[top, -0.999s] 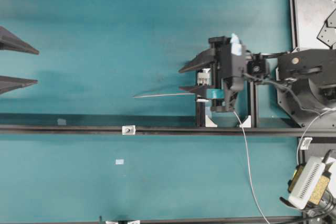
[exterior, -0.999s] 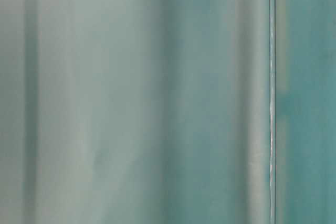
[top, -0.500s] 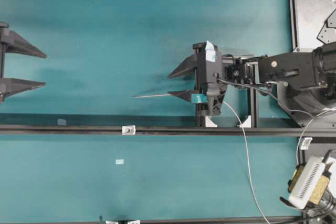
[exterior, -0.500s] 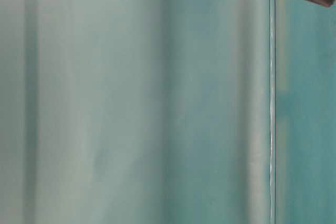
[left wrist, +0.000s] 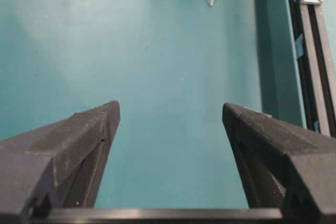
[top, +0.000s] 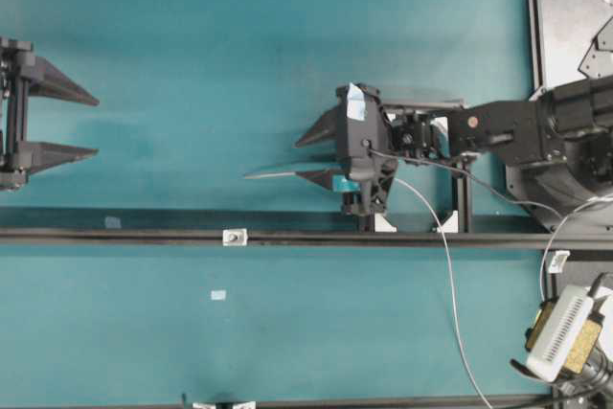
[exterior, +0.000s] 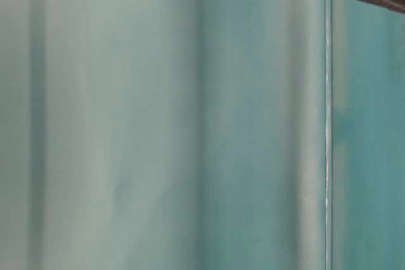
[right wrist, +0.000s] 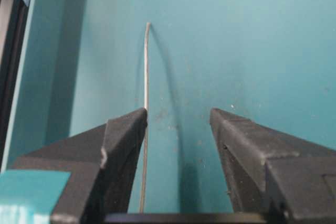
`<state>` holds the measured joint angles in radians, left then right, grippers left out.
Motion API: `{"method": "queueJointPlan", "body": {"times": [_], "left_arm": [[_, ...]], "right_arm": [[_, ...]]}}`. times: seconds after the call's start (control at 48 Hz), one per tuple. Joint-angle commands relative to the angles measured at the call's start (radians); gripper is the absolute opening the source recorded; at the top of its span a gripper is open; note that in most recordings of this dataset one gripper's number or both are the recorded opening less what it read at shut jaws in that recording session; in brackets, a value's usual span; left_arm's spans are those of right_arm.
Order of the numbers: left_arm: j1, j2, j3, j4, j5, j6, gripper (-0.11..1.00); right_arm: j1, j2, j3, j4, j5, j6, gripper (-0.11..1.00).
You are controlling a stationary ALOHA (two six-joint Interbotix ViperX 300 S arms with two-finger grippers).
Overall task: Insert the wire into the hole on the right side and pull it with the left arm.
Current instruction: 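Lower the right gripper and close it on the white wire's end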
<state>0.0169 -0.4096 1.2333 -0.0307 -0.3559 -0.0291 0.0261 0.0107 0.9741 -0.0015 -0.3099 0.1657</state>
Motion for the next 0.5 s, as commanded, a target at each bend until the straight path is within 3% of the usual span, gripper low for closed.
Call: {"method": "queueJointPlan", "body": {"times": [0.0, 0.479], "left_arm": [[0.005, 0.000, -0.021, -0.003, -0.009, 0.000, 0.90], [0.005, 0.003, -0.020, -0.003, -0.009, 0.000, 0.90]], "right_arm": [[0.002, 0.003, -0.028, -0.002, -0.008, 0.000, 0.64], [-0.003, 0.057, -0.057, 0.000, -0.012, 0.000, 0.63]]}}
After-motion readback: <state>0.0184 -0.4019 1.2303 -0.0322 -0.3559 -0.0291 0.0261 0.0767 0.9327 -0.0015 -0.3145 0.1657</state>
